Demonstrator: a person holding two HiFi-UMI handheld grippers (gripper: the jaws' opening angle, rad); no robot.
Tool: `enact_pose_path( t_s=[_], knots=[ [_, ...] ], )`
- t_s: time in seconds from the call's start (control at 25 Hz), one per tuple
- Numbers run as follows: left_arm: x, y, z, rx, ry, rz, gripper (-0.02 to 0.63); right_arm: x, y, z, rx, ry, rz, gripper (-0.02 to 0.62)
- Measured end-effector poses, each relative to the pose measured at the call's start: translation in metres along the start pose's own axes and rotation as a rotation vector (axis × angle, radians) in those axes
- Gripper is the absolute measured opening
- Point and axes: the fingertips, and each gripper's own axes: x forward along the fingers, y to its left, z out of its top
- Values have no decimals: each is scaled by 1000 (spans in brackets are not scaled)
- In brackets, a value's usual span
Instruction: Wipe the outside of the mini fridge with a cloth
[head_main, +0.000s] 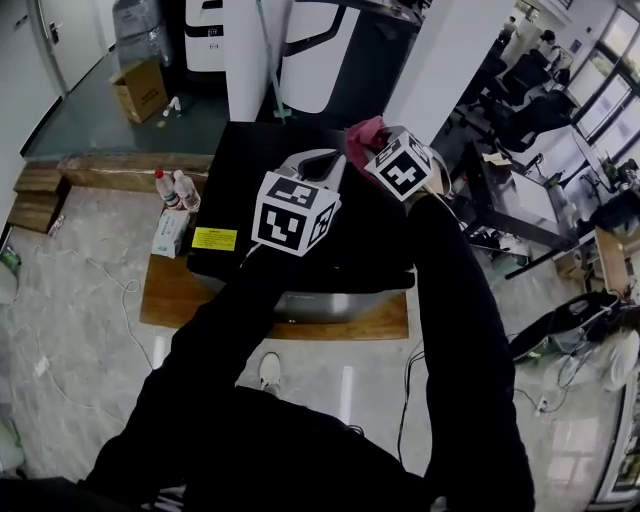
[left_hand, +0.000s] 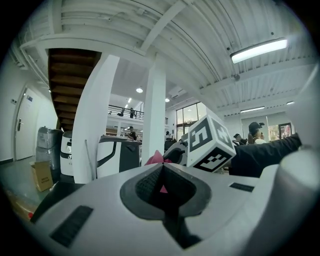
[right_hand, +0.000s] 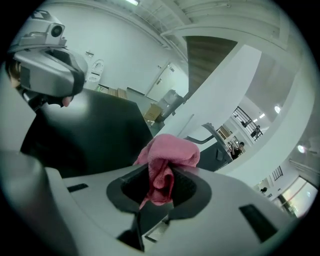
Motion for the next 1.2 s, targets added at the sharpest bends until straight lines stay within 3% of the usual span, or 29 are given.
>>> enact_pose_path(
  t_s=[0.24,0.44,0.68,1.2],
  knots=[
    [23,18,-10,-1,22,-10,6,59,-6,-10,7,58,63,98],
    [30,26,-16,1,34,-10,6,70,-2,-20,7,78,103,91],
    [23,17,-14,9,39,-11,6,47,22,-20,-24,86,152,86],
    [-41,-45,-16,39,44,-9,6,-50,110,-22,-67,63,224,84]
  ],
)
